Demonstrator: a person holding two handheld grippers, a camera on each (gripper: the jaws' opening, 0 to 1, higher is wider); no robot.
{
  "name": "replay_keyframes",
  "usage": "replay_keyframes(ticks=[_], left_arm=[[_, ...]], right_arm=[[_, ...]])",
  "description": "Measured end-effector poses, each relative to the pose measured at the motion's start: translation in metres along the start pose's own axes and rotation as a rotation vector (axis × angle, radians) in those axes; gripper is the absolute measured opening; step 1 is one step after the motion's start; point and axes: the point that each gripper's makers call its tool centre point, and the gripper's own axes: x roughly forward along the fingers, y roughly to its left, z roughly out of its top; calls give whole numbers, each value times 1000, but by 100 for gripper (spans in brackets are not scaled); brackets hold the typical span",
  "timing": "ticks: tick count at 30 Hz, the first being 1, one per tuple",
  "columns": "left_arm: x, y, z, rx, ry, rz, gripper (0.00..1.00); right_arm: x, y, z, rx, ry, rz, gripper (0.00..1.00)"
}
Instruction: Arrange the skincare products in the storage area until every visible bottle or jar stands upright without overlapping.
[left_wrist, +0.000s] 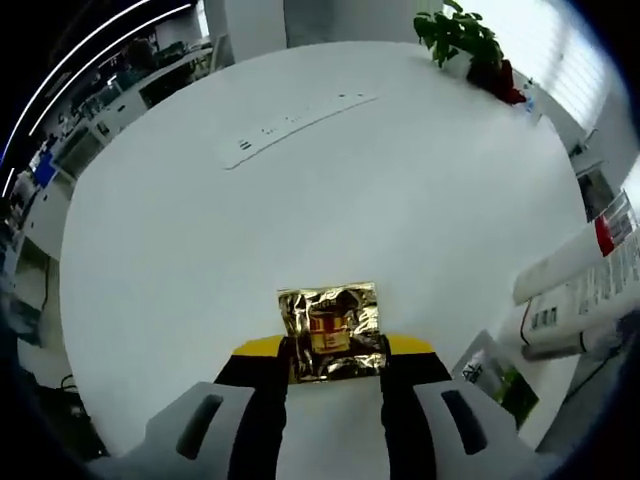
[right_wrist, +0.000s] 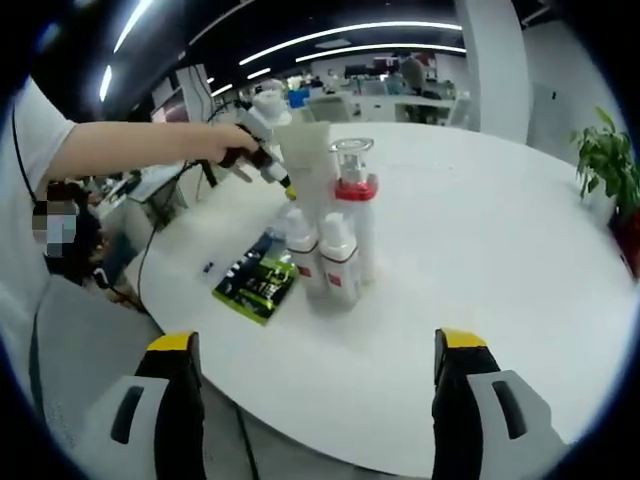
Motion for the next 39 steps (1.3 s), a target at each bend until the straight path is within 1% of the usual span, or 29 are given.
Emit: replay_keyframes(ticks=[2, 7, 19, 22, 23, 24, 27, 30, 35, 38, 39], left_arm=[[-3, 1, -3, -8, -3, 3, 37], [-20, -7, -15, -29, -22, 5, 37], [-53, -27, -47, -93, -71, 0, 36], [-62, -33, -56, -96, -81, 9, 36], [-61, -33, -57, -100, -84, 8, 36], [-61, -35, -58, -101, -85, 4, 36], [-72, -47, -69, -98, -93, -3, 36], [-80, -53, -76, -97, -96, 3, 36], [-93, -63, -89, -103, -115, 9, 36], [-105, -71, -98, -124, -135, 7, 36], [-107, -72, -98, -129, -142, 7, 36]], right_arm=[[-1, 0, 2, 3, -8, 1, 95], [-1, 1, 4, 3, -23, 8, 93], [-2, 6, 8, -9, -44, 28, 91], [-2, 8, 12, -14, -59, 40, 87], [-3, 9, 16, -21, -85, 42, 85], [-4, 8, 16, -20, -89, 41, 83], [-4, 8, 16, -1, -93, 48, 83], [-4, 7, 18, -8, -104, 43, 81], [-5, 9, 21, -15, -113, 48, 80], [-4, 12, 21, -23, -111, 58, 80], [-4, 13, 21, -27, -111, 59, 80]])
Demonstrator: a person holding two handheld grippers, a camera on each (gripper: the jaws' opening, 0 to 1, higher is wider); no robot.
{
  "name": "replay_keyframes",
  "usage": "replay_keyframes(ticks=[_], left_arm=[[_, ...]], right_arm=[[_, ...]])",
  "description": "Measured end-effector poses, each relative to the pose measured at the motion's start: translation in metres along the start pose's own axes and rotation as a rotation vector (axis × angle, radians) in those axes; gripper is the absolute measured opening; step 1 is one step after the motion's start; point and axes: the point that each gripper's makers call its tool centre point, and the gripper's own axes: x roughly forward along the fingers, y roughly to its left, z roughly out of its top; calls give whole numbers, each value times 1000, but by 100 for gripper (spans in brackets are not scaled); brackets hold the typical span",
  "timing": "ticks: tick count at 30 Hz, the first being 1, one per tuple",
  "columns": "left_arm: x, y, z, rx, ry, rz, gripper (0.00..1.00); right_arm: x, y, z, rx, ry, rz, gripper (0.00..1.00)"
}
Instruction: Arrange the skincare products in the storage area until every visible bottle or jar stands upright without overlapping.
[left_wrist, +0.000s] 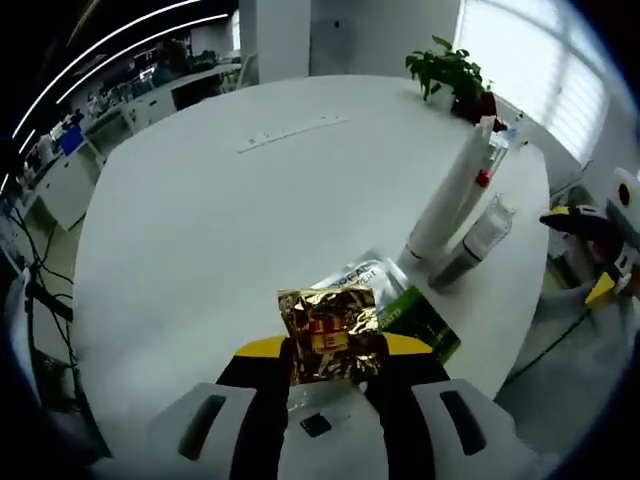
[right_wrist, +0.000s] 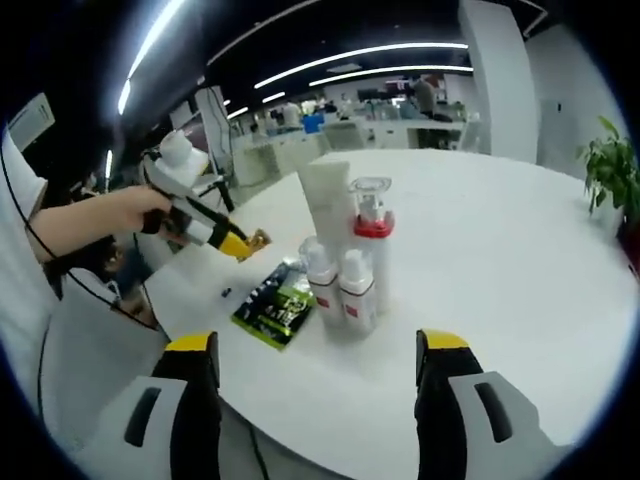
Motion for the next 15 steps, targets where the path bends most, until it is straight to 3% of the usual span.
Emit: replay_keyframes(ticks=[6, 15], left_arm=[[-24, -20, -5, -10, -58, -3, 35], [-45, -43, -23, 48, -96, 2, 36]], right_arm=[[-1, 11, 12, -13, -49, 44, 72], [2, 30, 12, -31, -40, 114, 56]])
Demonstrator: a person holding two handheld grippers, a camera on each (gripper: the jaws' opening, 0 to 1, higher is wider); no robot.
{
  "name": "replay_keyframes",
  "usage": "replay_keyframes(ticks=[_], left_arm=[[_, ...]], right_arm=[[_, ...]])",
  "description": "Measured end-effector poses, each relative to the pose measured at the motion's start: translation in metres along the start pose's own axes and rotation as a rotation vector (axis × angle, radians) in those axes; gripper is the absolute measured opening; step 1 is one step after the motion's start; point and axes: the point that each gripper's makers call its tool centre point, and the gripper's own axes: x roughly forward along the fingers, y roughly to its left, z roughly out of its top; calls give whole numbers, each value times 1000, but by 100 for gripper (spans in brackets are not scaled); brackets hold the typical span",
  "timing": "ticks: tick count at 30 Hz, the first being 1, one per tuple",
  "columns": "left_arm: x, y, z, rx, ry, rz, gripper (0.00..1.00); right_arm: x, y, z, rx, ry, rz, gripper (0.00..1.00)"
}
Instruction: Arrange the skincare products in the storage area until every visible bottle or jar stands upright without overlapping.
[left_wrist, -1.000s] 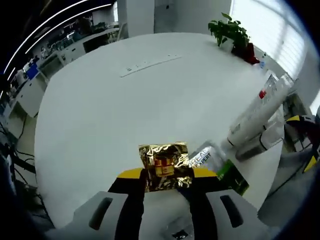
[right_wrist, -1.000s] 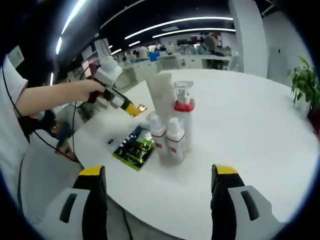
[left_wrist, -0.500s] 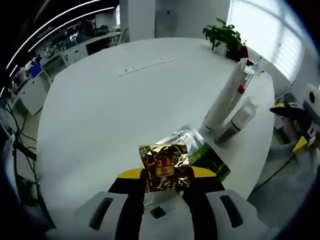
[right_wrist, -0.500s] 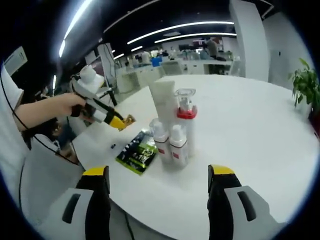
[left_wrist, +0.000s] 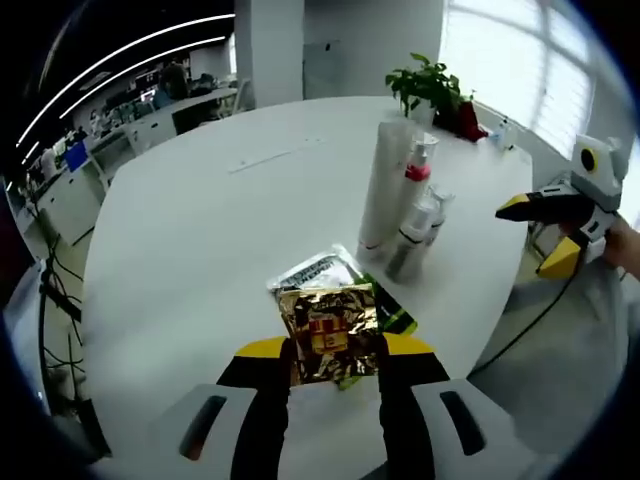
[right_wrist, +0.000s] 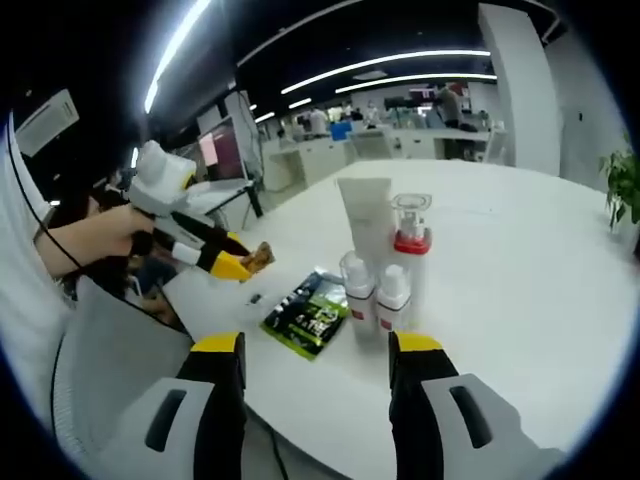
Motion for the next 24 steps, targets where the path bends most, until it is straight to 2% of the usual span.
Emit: replay_keyframes(ticks=[6, 8, 13, 16, 21, 24], left_arm=[[-21, -18, -1, -12, -47, -4, 36], [-28, -20, -1, -5, -66, -2, 36], [-41, -29, 2, 8, -101, 3, 36], [-48, -34, 3, 14, -117, 7, 36], [-59, -38, 5, 37, -137, 17, 36], [-63, -38, 6, 45, -145, 26, 36]], right_arm=[[19, 37, 15, 59, -39, 127, 45], [29, 51, 20, 127, -34, 176, 43], [52, 75, 41, 319, -100, 278, 34], [62, 77, 46, 391, -111, 296, 30], [71, 88, 40, 406, -54, 315, 24], [75, 90, 37, 427, -45, 326, 19]])
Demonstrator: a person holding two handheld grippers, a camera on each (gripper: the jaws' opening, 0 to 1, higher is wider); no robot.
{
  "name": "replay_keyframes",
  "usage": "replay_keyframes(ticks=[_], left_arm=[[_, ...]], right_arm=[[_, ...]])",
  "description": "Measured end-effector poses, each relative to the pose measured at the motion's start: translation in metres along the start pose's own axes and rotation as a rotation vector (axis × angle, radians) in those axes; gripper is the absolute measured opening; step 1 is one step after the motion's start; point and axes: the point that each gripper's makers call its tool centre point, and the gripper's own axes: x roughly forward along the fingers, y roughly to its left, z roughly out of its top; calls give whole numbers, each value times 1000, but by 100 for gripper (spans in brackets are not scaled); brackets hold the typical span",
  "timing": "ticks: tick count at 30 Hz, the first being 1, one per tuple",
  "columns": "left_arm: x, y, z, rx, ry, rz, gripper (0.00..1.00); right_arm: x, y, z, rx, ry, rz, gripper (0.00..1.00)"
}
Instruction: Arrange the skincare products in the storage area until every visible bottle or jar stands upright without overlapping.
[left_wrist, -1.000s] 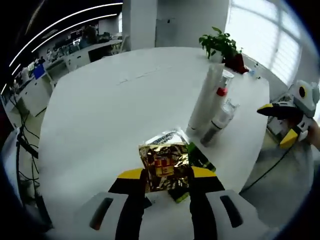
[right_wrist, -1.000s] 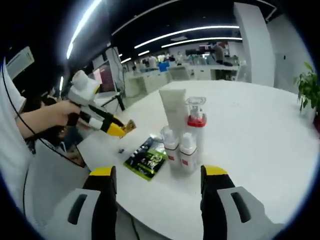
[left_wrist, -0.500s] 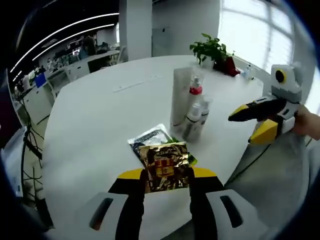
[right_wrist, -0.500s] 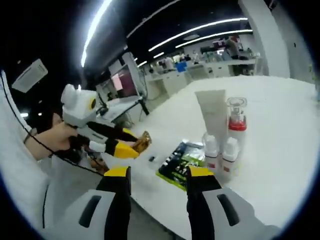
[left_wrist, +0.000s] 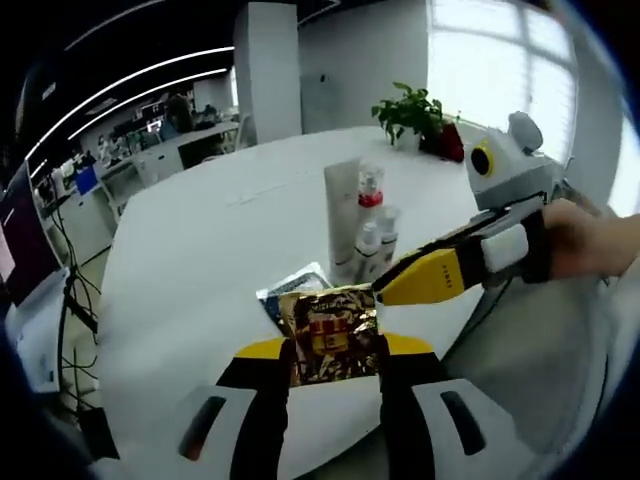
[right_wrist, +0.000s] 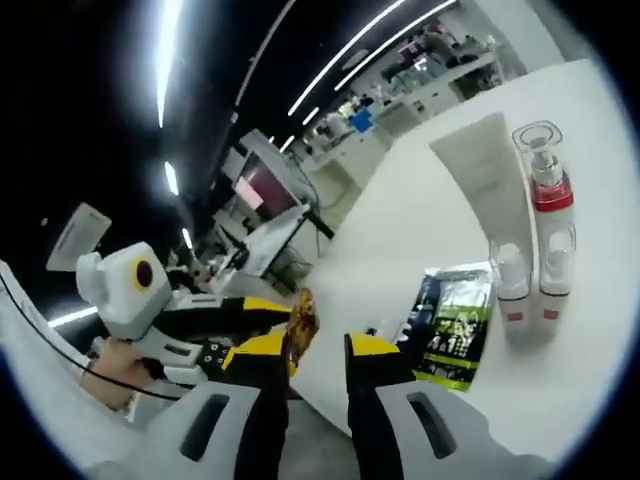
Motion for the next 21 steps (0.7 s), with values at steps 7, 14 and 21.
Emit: replay_keyframes(ticks=[7, 14, 21], left_arm=[[-3, -8, 2, 14, -8, -6, 36], [-1, -8, 2, 2, -9, -16, 36], [0, -8, -4, -60, -1, -69, 37]], right_arm=[[5, 5, 2, 11, 5, 15, 12], [7, 7, 4, 57, -12, 26, 1], [7, 7, 3, 68, -9, 28, 1]])
